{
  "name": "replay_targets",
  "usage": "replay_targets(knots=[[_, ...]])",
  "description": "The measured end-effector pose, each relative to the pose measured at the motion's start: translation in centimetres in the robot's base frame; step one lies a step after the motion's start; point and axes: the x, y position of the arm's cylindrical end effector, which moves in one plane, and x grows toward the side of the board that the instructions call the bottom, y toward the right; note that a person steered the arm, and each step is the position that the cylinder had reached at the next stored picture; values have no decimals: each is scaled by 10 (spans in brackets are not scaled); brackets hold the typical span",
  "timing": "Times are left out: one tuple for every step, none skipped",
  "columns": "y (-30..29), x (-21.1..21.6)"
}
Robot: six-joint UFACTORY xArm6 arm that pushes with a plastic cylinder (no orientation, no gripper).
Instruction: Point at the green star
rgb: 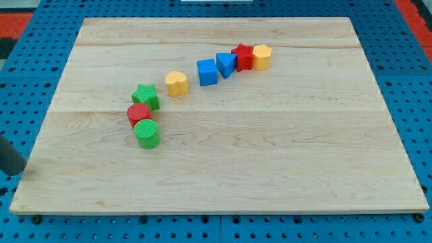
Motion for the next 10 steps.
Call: replay_targets(knots=[[3,-67],[26,-144],[87,-195],[165,-221],[212,-223],[196,-209],[171,-209],[171,-207],[171,-194],[171,-186]])
